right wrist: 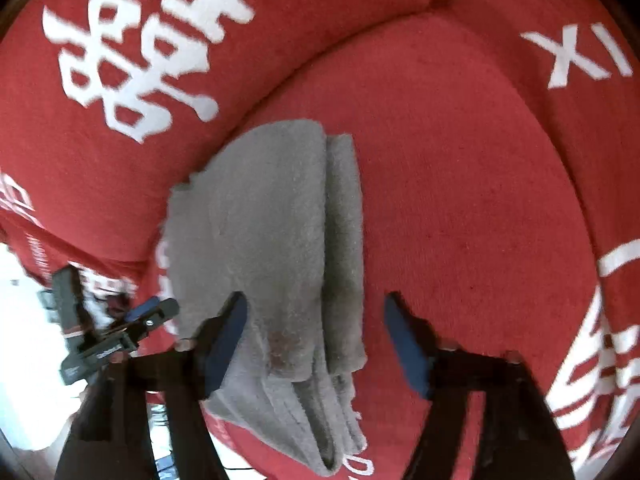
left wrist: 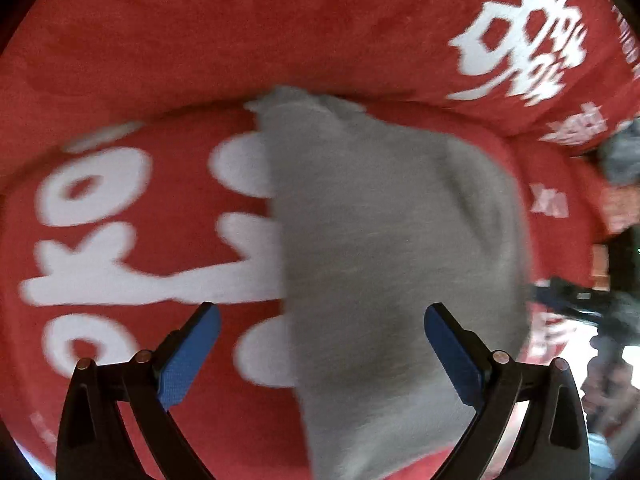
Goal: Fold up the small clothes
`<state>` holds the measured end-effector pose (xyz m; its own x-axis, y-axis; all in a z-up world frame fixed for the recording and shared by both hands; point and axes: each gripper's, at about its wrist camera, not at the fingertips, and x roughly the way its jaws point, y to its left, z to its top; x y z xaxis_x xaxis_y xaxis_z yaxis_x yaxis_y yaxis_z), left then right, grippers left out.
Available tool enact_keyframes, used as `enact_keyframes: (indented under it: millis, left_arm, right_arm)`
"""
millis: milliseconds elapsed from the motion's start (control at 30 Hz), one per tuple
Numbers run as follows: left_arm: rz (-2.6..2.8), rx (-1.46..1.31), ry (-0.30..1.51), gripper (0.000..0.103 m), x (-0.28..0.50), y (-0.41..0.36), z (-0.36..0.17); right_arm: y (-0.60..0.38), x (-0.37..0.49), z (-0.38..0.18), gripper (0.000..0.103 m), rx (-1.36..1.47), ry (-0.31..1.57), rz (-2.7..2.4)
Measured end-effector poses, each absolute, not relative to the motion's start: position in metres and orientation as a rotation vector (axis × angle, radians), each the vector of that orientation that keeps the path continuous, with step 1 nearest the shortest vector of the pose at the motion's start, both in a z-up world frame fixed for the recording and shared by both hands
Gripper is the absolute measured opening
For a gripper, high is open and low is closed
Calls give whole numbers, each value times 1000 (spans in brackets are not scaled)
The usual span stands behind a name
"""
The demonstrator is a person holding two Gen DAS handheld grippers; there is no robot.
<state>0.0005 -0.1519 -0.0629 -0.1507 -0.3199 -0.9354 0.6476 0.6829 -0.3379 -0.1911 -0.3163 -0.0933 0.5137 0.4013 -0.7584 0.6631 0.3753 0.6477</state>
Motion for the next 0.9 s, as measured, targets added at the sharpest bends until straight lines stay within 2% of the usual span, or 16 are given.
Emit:
enact_keyframes:
  millis: [167,267,300,333,367,467,500,567,900]
  left_arm:
    - [-990,233,1641,102,0,-166,-102]
    - [-1015,235,1596,101,-3,-179,-100]
    - [-1010,239,1584,98,-5,-180,-97]
    - [-993,247,1575,94,-6,-184,-97]
    - [-983,250,1564,86,-7,-185,-96]
    - [-1007,209,1523,56,-5,-179,-84]
    - [-1017,194,1518,47,-5,-177,-79]
    - [-1043,162,1511,41,-2,-170,-67]
    - [-1079,108,1446,41,-13,-93,-1]
  right_arm:
    - [-323,-189,-121,75,1303,1103,-57]
    - [-325,-178,-129,75,1312,1072,19]
    - [-324,-171,-130,72,1310,1068,30]
    - [-322,-166,-131,69,1305,1071,38]
    - [-318,-159,-133,62,1295,1089,36]
    - [-305,-152,-136,34,1283,1128,-1]
    - [-303,-154,-133,29,1302,1107,-12]
    - [-300,-159,-125,28,1342,1065,-8]
    - [-236,-157,-69,28,1441,961,114]
